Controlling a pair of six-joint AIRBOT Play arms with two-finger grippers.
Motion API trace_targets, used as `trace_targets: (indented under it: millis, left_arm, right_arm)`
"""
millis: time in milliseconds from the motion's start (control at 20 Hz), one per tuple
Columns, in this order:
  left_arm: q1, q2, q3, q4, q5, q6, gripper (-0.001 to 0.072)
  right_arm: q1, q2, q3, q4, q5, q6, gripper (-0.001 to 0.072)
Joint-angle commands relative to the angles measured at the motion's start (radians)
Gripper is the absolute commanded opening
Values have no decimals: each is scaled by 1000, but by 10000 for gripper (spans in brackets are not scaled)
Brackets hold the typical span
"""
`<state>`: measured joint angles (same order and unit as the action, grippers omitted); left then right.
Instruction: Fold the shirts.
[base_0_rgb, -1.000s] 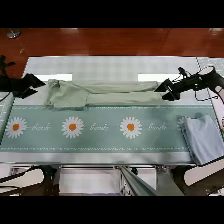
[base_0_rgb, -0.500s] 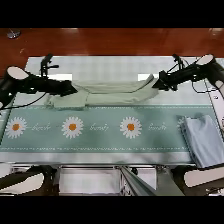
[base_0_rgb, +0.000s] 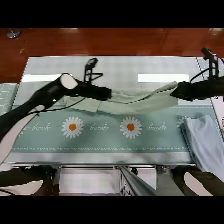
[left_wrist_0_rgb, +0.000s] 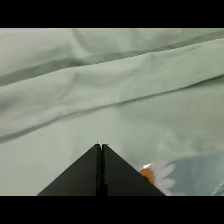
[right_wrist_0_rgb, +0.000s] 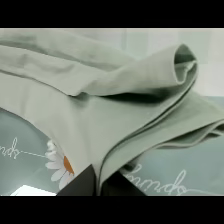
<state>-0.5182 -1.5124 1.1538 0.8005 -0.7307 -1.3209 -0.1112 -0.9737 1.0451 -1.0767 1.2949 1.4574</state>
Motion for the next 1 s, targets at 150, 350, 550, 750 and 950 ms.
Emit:
trace_targets:
  millis: [150,350,550,750,950]
  left_arm:
    - [-275,-300,262,-10,-31,-117,21]
    - [-341,-416,443,-16,-222,-116,21]
    - [-229,-406,536,-14,-322,-106,21]
    - [19,-353,573,13,-518,-107,20]
    - [306,-170,571,186,-609,-174,20]
  right_arm:
    - [2,141,-42,15,28,43,25]
    - [2,141,-42,21,30,43,25]
    - [2,141,-41,26,30,43,25]
    - [34,118,-15,94,39,42,25]
    - [227,-39,187,71,10,66,25]
